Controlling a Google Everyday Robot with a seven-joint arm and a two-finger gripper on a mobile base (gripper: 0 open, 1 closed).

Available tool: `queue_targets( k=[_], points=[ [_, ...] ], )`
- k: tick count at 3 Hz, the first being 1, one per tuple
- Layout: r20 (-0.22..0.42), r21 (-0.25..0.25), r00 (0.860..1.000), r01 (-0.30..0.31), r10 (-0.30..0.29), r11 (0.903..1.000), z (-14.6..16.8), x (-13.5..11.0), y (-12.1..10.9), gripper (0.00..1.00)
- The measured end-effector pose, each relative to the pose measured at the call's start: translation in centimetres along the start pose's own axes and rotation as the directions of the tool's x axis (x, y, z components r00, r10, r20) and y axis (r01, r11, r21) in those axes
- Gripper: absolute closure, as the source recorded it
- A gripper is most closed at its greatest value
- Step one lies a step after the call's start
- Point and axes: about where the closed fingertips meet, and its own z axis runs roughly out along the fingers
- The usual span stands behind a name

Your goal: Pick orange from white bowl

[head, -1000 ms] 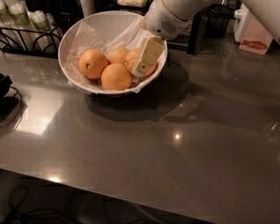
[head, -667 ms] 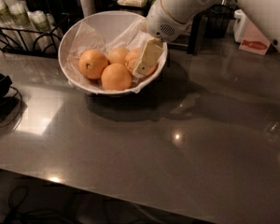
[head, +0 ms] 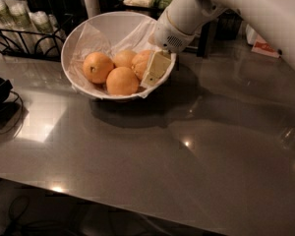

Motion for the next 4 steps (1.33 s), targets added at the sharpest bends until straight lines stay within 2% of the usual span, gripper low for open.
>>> queue_targets(
  k=[1, 2, 3, 4],
  points=[
    [-0.026, 0.007, 1.0, -0.003, 0.003, 1.0, 1.3, 0.72, -0.14, 0.2],
    [-0.031, 0.012, 1.0, -0.001, 0.002, 0.9999, 1.63, 0.77, -0.27, 0.2],
    [-0.032, 0.012, 0.999, 0.003, -0.003, 0.9999, 1.97, 0.6, -0.39, 0.25],
    [-0.032, 0.011, 0.999, 0.003, -0.003, 0.9999, 2.07, 0.6, -0.42, 0.44]
  ],
)
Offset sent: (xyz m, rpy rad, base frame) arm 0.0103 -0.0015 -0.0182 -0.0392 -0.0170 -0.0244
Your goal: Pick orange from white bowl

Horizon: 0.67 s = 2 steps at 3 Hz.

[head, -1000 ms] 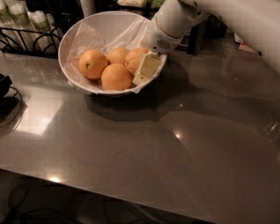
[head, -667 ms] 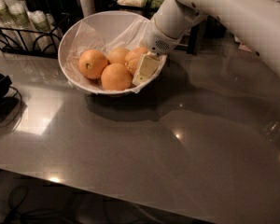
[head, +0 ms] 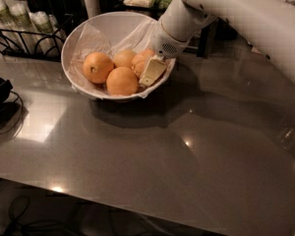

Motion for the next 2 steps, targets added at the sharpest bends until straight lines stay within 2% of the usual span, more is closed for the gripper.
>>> queue_targets(
  k=[2],
  points=[
    [0.0, 0.0, 1.0, 0.0, 0.0, 1.0, 0.01, 0.0, 0.0, 0.91]
  ],
)
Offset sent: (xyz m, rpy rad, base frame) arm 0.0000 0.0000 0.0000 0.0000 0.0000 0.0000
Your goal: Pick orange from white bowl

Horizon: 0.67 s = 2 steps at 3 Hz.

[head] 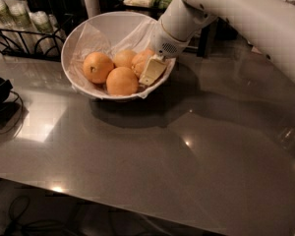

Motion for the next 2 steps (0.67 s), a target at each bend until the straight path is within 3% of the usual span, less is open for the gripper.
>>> queue_targets(
  k=[1, 2],
  points=[
    [0.0, 0.0, 1.0, 0.0, 0.0, 1.0, -0.02, -0.03, 0.01, 1.0],
    [0.004, 0.002, 1.0, 0.004, -0.004, 1.0, -0.17, -0.23, 0.08, 1.0]
  ],
)
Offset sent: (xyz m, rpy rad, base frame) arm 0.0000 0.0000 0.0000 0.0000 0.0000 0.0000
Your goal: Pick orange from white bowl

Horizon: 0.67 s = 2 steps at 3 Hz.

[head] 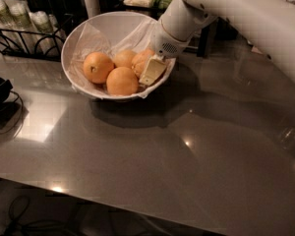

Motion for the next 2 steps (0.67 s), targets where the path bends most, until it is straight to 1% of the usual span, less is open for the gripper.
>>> queue_targets(
  k=[1, 2],
  points=[
    [0.054, 0.032, 0.998, 0.037, -0.038, 0.9988, -2.6, -2.1, 0.8, 1.0],
    [0.11, 0.067, 0.988, 0.099, -0.106, 0.9928, -5.8, -5.2, 2.3, 1.0]
  ],
)
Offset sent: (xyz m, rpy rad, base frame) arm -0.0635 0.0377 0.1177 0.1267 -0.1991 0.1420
